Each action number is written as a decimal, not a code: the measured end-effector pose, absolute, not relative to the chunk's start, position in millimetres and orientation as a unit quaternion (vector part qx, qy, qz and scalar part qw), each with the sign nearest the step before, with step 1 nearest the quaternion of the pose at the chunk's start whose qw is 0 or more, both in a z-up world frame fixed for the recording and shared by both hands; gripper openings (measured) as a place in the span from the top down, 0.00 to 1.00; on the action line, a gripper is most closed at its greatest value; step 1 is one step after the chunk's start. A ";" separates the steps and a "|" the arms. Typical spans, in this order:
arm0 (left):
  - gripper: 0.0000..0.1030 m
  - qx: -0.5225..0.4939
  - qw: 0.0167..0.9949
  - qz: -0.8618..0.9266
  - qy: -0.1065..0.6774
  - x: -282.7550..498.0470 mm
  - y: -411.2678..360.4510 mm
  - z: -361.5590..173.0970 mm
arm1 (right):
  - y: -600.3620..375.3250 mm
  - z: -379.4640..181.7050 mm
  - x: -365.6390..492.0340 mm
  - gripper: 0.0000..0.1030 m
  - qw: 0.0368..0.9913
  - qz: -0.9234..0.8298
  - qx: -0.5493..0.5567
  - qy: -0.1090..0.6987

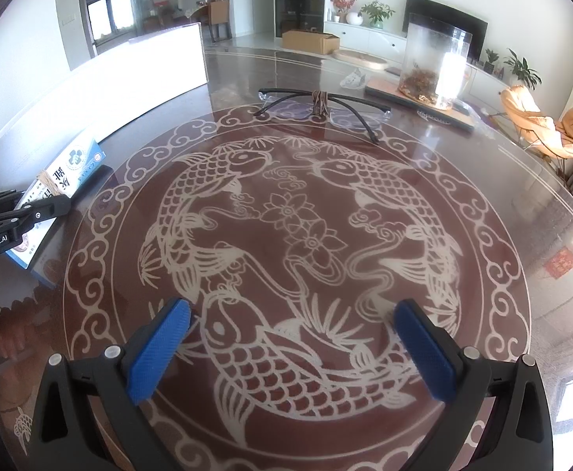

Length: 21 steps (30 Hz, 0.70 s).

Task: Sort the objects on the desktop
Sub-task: 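Lift the medicine box with the left gripper while the right tool moves to the black eyeglasses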

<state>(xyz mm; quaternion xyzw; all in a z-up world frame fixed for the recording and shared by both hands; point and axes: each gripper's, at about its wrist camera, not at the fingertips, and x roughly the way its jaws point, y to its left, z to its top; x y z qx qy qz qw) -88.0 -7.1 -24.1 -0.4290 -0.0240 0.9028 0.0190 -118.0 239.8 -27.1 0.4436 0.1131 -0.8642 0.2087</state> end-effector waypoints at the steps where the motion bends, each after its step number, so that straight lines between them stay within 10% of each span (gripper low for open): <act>1: 0.75 -0.429 0.020 0.903 -0.026 -88.0 -7.1 -24.1 | 239.8 -27.1 -118.1 0.00 0.209 -0.864 0.444 0.113; 21: 0.75 -0.431 0.008 0.902 -0.002 -86.4 -2.0 -23.5 | 239.9 -27.0 -118.1 0.00 0.208 -0.864 0.443 0.113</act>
